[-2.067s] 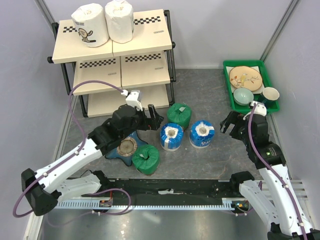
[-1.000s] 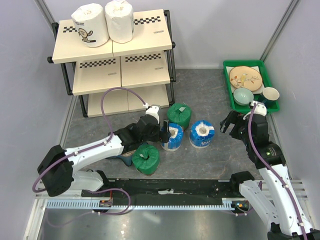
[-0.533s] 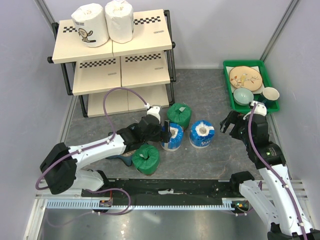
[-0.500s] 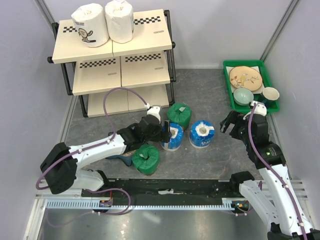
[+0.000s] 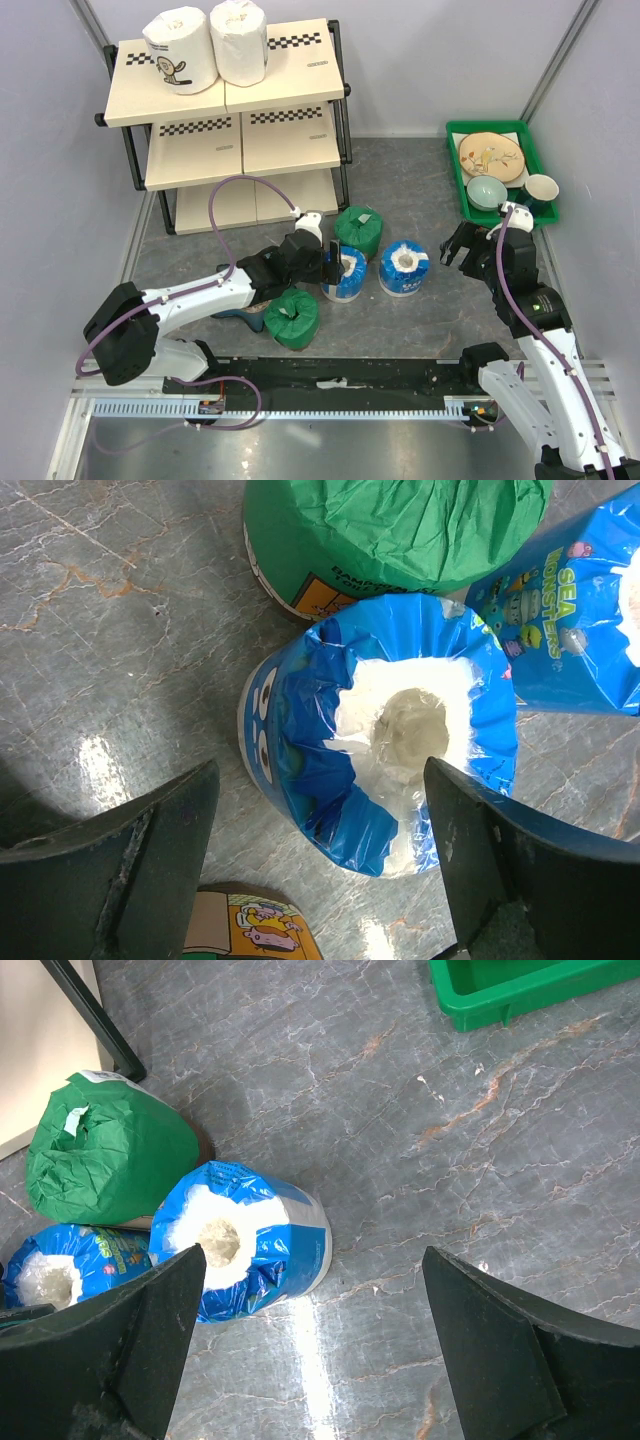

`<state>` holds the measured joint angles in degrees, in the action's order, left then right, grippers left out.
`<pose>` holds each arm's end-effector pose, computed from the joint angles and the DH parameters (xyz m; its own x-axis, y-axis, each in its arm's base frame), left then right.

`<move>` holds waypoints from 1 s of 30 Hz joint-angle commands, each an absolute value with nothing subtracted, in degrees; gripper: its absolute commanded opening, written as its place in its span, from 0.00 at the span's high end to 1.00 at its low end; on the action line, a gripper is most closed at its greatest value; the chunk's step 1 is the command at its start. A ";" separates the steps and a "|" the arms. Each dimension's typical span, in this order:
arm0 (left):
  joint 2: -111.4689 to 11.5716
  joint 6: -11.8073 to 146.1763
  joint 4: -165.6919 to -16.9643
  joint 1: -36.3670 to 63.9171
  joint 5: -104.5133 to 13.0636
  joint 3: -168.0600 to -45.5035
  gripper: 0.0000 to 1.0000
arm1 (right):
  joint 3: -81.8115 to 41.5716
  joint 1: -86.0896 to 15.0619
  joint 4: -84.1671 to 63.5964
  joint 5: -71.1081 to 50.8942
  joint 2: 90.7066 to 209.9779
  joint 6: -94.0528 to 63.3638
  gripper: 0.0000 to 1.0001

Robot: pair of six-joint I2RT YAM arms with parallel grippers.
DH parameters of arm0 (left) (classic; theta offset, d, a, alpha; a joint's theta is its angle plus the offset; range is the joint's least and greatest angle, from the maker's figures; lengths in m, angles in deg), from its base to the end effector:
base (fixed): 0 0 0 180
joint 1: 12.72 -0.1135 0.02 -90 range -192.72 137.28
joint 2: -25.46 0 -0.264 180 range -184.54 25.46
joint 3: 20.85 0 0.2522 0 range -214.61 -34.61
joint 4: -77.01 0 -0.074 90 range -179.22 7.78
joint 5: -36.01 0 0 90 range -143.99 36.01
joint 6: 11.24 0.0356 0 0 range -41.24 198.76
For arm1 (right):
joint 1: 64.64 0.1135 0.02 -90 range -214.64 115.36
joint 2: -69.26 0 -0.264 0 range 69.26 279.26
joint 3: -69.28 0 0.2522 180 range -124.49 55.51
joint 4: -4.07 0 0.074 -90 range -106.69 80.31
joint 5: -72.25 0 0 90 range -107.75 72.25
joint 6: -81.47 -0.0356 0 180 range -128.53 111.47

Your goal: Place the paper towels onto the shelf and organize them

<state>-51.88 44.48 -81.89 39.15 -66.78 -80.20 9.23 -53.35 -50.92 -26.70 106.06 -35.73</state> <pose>0.1830 -0.2204 0.2246 -0.6940 -0.0054 -0.7200 0.3269 0.8886 -0.3218 0.1317 0.0206 0.3138 -0.4879 0.3630 -0.7938 0.1792 0.9317 0.3159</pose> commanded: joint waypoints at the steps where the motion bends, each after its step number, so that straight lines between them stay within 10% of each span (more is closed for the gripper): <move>1: -52.06 42.29 -83.86 39.48 -66.99 -81.55 0.11 | 9.46 -53.39 -49.33 -26.89 105.47 -35.60 0.02; 30: -55.49 40.18 -84.57 39.48 -71.74 -82.34 0.19 | 9.28 -53.39 -49.50 -26.36 105.74 -35.51 0.02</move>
<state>-53.89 41.57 -83.03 39.17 -68.99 -80.22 9.23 -53.35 -50.92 -26.61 105.73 -35.73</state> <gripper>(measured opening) 0.825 0.982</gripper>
